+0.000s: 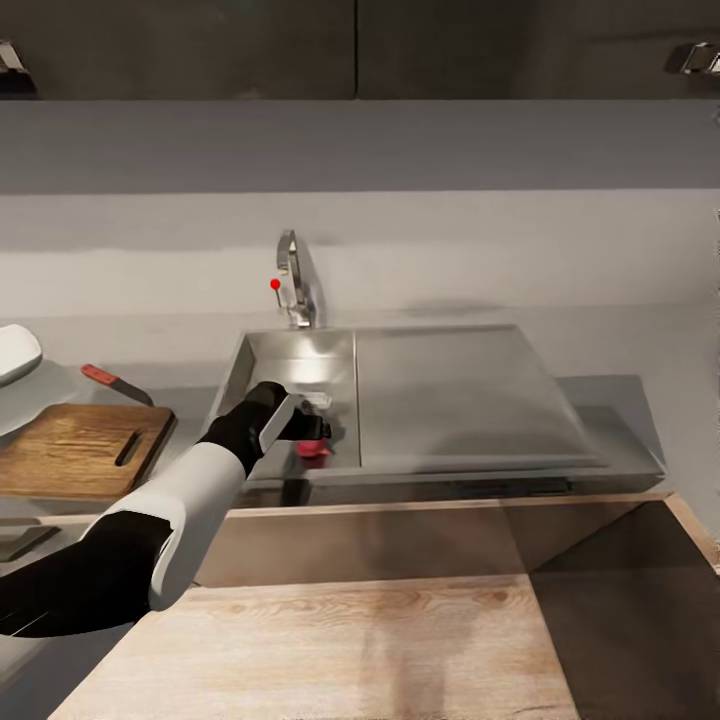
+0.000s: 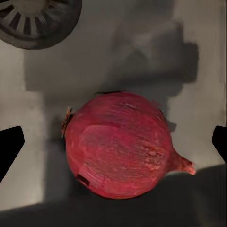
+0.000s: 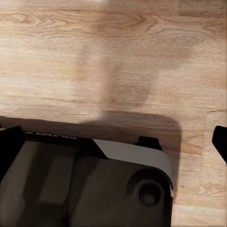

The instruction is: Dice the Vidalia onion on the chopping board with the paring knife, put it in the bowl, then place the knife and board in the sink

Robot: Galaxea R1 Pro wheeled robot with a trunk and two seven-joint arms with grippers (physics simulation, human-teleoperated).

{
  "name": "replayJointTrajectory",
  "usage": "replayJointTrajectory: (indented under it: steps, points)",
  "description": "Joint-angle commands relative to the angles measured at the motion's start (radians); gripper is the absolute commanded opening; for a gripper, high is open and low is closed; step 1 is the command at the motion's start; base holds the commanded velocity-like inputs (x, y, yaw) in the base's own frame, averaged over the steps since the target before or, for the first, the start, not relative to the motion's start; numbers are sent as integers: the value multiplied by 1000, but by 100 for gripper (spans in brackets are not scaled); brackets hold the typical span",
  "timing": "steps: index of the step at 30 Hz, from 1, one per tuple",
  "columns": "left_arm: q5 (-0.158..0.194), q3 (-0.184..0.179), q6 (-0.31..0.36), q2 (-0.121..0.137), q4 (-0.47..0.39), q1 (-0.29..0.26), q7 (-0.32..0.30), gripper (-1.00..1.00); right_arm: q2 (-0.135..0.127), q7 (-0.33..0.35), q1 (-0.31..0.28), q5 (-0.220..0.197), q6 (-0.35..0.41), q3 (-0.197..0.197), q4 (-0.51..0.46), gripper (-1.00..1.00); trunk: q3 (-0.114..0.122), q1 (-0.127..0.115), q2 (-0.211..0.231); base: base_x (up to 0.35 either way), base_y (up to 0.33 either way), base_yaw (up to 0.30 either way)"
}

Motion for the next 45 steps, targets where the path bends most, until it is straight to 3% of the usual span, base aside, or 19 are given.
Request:
replayJointTrajectory:
  steps: [1, 16, 39, 40, 45]
  points:
    - [10, -6, 4, 1, -1, 0, 6, 100, 0, 0, -1, -7, -3, 7, 1, 100, -3, 0, -1, 0, -156, 0]
    - [10, -6, 3, 6, 3, -1, 9, 100, 2, -1, -1, -7, -3, 7, 1, 100, -26, 0, -1, 0, -26, 0]
    - [8, -6, 5, 9, 16, 0, 13, 100, 0, -2, -1, -5, -3, 6, 1, 100, -27, 0, -1, 0, 0, 0]
    - [8, -6, 5, 9, 16, 0, 13, -100, 0, -2, -1, -5, -3, 6, 1, 100, -27, 0, -1, 0, 0, 0]
    - [8, -6, 6, 9, 14, 0, 13, -100, 0, -2, -1, -5, -3, 6, 1, 100, -27, 0, -1, 0, 0, 0]
